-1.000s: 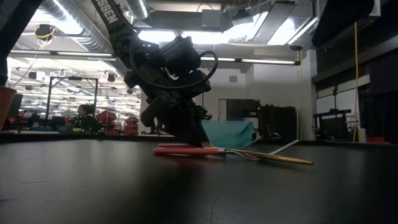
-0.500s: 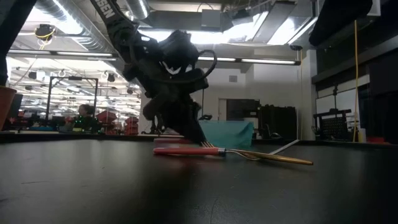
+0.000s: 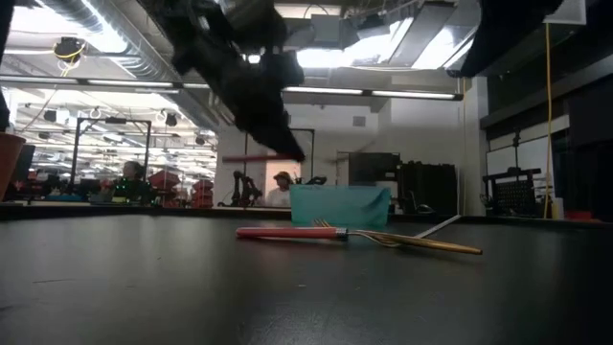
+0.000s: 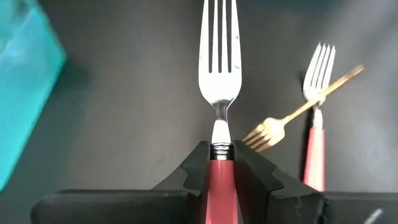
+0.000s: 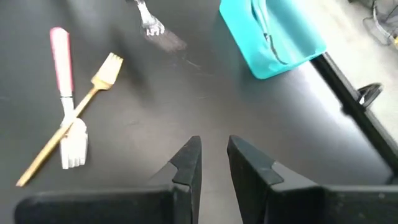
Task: Sort silverware by color (type)
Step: Put the pink fork into the orange bin
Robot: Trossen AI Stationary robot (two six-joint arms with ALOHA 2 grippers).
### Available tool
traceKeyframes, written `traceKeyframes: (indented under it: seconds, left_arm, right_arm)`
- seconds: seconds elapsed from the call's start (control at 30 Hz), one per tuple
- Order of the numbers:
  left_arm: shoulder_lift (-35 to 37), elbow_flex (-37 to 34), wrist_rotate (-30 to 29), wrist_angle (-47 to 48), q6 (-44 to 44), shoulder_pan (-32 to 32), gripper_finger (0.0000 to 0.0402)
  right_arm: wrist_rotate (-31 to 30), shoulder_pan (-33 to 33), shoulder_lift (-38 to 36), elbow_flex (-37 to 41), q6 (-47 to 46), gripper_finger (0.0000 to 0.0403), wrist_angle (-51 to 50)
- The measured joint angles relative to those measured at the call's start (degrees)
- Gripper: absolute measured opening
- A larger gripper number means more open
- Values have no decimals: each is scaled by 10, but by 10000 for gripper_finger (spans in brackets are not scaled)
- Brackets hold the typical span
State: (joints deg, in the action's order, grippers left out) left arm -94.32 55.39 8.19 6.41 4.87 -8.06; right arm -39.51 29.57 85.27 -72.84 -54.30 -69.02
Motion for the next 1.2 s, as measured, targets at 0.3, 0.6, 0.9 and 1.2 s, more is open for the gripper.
traceKeyframes:
  seconds: [0.3, 0.6, 0.9, 1.2]
  left_arm:
    - [141, 1, -58, 176, -181, 64, 51]
    - [235, 1, -157, 290, -411, 190, 52]
    - [252, 1, -164, 385, -653, 334, 52]
    - [252, 1, -156, 425, -851, 466, 53]
  right_arm:
    - [0, -66, 0, 1, 149, 72, 35]
    - [2, -116, 0, 1, 296, 72, 129]
    - [47, -155, 0, 1, 380, 72, 183]
    - [78, -182, 0, 1, 419, 72, 215]
